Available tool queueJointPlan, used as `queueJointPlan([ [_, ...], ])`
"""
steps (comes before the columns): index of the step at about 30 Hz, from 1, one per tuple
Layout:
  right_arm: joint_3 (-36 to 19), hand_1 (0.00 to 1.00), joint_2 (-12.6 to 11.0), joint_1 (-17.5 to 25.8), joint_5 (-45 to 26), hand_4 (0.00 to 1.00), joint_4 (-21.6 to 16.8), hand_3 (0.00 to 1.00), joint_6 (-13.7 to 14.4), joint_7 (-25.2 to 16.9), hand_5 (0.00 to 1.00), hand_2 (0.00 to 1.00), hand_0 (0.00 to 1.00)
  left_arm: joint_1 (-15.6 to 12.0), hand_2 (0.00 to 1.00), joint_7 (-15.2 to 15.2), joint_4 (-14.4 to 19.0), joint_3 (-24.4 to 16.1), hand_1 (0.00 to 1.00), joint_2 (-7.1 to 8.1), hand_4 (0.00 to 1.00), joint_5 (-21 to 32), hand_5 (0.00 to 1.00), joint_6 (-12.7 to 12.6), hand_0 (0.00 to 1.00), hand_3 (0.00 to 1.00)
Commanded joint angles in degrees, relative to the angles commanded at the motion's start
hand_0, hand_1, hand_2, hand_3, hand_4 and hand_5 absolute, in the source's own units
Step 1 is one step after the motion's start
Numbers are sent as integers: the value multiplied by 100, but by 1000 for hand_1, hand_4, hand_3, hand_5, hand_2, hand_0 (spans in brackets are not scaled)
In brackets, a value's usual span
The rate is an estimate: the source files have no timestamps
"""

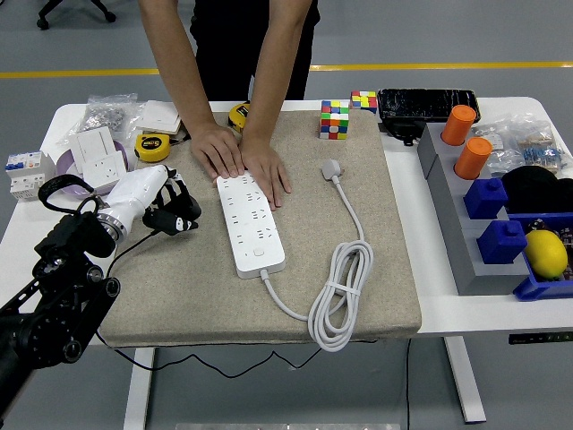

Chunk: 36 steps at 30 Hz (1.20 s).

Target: Pick up the plug,place it near the board,insert it into the board,press the button

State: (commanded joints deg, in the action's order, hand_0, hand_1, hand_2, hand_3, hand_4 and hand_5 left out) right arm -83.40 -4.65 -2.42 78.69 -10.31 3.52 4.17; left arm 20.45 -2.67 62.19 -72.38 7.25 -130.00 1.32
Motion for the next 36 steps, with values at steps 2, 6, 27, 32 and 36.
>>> queueJointPlan([
  [2, -10, 702, -4, -1, 8, 998, 0, 751, 1, 4, 998, 712, 793, -6, 544, -7, 8, 4, 567, 3, 900, 103, 355, 114, 525, 536],
  [6, -19, 703, -6, -2, 11, 998, 0, 752, 0, 5, 998, 712, 793, -31, 836, 72, 67, 30, 889, 3, 998, 709, 945, 143, 828, 839],
  [27, 16, 703, 15, 29, 45, 998, 0, 751, -7, 14, 998, 712, 793, -1012, 905, 958, 1068, -784, 952, -500, 998, 5467, 998, -183, 907, 886],
  [32, 28, 702, 24, 16, 69, 998, 0, 752, -8, 15, 998, 712, 793, -1501, 880, 1055, 1455, -1199, 921, -591, 998, 6659, 998, -315, 877, 862],
  [36, 36, 702, 44, 16, 95, 998, 0, 752, -14, 10, 998, 713, 793, -1879, 841, 1083, 1674, -1412, 878, -651, 998, 7623, 998, -392, 838, 836],
])
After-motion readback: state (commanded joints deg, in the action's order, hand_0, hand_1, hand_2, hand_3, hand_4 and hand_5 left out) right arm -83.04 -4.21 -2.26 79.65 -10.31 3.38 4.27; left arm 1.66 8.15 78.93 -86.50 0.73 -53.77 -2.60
